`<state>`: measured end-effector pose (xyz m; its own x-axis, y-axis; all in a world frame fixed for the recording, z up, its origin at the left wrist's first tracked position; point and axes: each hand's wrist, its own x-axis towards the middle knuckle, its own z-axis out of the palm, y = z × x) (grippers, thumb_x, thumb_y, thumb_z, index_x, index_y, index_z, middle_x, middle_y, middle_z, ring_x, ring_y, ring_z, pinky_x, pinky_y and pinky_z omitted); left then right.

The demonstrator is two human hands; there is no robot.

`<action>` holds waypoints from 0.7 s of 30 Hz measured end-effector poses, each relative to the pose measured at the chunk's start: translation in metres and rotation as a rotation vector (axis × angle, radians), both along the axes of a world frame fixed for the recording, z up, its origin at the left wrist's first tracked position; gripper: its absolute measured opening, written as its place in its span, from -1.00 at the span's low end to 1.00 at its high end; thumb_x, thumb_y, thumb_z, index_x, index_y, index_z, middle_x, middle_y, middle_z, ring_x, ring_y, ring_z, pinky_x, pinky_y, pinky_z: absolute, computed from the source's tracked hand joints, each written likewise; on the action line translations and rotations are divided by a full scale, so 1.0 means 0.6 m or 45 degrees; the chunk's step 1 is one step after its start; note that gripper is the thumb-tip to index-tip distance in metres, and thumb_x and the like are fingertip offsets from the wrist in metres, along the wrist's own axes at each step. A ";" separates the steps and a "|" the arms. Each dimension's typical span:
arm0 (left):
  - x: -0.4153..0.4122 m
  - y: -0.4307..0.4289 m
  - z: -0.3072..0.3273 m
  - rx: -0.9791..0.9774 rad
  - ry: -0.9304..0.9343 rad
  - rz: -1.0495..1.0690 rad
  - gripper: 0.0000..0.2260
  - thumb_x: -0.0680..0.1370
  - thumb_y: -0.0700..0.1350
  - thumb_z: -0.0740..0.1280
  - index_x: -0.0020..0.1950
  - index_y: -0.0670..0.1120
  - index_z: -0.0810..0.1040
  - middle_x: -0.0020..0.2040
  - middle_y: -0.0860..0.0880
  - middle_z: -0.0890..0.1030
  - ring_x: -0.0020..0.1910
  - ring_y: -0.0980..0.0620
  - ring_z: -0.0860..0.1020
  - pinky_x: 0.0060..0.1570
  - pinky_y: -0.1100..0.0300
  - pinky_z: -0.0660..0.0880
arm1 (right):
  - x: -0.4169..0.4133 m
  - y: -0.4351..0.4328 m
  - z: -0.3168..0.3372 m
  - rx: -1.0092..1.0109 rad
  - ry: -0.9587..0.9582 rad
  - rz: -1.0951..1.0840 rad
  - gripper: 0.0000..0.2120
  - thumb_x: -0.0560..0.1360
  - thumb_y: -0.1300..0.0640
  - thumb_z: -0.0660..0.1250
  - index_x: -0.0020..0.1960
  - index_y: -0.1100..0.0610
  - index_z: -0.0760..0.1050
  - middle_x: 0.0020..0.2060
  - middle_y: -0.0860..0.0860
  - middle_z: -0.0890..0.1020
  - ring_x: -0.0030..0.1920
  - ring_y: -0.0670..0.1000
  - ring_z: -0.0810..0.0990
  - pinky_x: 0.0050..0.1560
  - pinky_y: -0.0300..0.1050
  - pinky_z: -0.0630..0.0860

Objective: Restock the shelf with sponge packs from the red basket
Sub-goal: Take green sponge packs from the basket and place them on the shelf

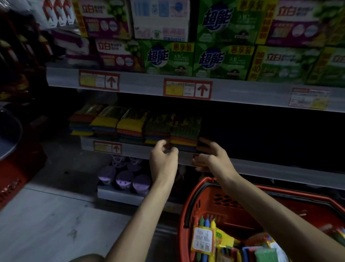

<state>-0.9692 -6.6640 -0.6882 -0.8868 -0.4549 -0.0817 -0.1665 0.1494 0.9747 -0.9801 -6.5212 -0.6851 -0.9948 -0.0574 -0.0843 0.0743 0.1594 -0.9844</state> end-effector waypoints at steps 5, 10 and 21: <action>0.014 -0.007 0.000 0.008 0.023 -0.073 -0.68 0.65 -0.15 0.33 0.41 -0.01 0.51 0.10 0.12 0.57 -0.10 0.30 0.50 -0.25 0.37 0.40 | 0.002 0.002 -0.001 0.054 0.047 -0.005 -0.46 0.57 0.30 0.33 0.51 0.03 0.36 0.27 0.12 0.58 0.16 0.10 0.64 0.05 0.00 0.66; 0.045 -0.011 -0.007 -0.016 0.061 -0.164 -0.70 0.63 -0.19 0.34 0.36 0.00 0.55 0.16 0.06 0.62 0.03 0.24 0.57 -0.14 0.36 0.47 | 0.009 0.003 -0.005 0.099 0.112 -0.003 -0.44 0.57 0.30 0.35 0.53 0.07 0.35 0.26 -0.01 0.51 0.07 -0.09 0.58 0.00 -0.14 0.62; 0.088 -0.006 -0.021 -0.335 0.071 -0.319 -0.67 0.62 -0.12 0.38 0.37 0.10 0.51 0.19 0.12 0.58 0.10 0.23 0.57 0.04 0.21 0.58 | 0.025 0.019 -0.006 0.290 0.155 0.054 -0.47 0.57 0.22 0.39 0.52 0.08 0.39 0.38 0.01 0.50 0.31 0.04 0.52 0.22 -0.02 0.58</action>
